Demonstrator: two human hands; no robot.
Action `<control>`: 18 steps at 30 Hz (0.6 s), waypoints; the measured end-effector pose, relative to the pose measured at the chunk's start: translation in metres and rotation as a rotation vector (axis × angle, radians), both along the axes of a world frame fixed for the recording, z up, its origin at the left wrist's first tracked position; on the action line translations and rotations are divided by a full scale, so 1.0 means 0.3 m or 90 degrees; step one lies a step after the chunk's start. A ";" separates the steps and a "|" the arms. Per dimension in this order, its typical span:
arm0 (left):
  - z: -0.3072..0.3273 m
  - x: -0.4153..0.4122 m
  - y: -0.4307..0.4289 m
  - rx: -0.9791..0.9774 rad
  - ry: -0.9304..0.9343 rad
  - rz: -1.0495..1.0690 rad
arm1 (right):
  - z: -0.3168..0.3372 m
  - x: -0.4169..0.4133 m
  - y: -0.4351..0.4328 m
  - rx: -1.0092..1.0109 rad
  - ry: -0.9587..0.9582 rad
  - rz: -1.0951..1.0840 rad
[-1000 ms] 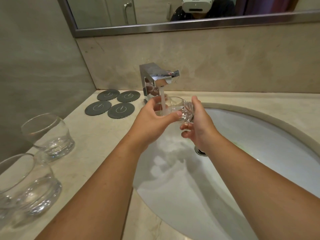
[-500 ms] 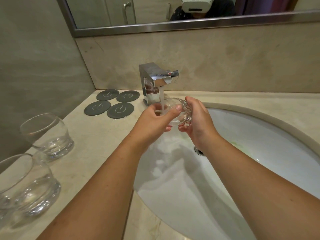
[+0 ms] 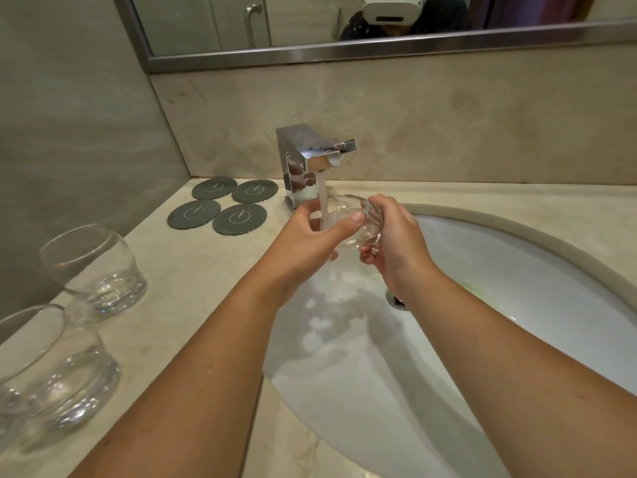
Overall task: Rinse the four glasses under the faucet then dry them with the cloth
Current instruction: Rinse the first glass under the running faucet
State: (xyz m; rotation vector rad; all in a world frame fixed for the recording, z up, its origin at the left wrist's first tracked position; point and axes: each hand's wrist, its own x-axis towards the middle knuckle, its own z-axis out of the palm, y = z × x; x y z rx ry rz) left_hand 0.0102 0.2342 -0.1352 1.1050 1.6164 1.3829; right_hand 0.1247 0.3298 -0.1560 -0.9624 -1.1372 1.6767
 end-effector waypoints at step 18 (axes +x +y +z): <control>-0.015 -0.008 0.012 0.036 0.038 -0.003 | -0.004 0.000 0.000 -0.005 0.014 -0.001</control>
